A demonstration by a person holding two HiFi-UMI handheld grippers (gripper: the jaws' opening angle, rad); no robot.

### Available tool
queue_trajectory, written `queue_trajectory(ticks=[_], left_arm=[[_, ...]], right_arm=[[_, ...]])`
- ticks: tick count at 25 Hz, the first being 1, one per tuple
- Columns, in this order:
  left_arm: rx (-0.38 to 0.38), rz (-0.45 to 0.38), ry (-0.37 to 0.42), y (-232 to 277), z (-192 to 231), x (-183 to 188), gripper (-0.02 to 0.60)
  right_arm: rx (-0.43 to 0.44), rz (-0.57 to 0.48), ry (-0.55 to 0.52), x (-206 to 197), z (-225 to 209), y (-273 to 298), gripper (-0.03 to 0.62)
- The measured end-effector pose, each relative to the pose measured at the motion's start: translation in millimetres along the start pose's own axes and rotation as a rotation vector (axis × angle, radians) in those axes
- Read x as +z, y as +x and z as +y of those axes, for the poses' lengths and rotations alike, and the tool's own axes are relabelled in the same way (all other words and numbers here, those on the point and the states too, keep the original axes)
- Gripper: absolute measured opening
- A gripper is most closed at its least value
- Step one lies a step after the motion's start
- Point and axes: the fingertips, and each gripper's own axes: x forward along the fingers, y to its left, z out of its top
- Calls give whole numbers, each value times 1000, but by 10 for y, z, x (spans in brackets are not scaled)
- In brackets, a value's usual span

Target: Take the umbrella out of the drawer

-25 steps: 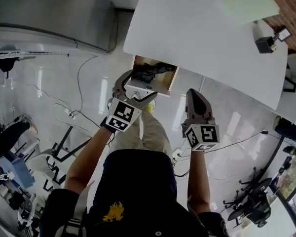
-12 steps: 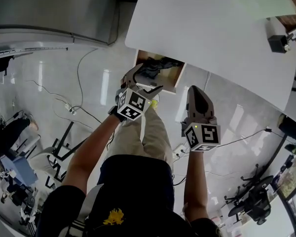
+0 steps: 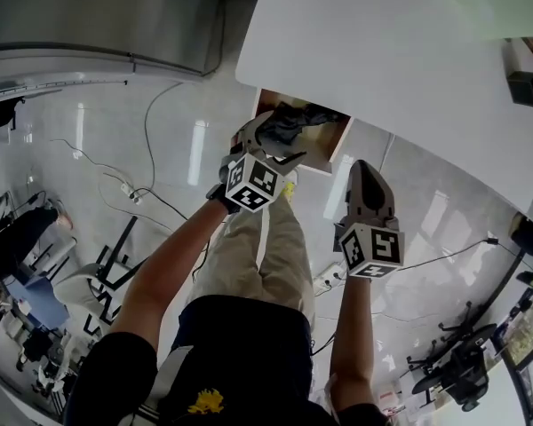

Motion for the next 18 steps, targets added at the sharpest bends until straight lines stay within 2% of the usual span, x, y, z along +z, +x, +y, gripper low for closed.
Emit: queue_trajectory(ticks=[3, 7, 12, 18], left_arm=[[-5, -5, -13, 107, -25, -96, 476], [-16, -6, 11, 224, -4, -176, 474], [-70, 24, -4, 392, -43, -332, 474], [-89, 59, 12, 549, -76, -570, 474]], right_arm=[[-2, 11, 16, -146, -56, 55, 23], [-9, 22, 24, -281, -71, 94, 23], [-8, 30, 51, -451, -79, 246, 23], [-5, 31, 63, -578, -69, 409, 23]])
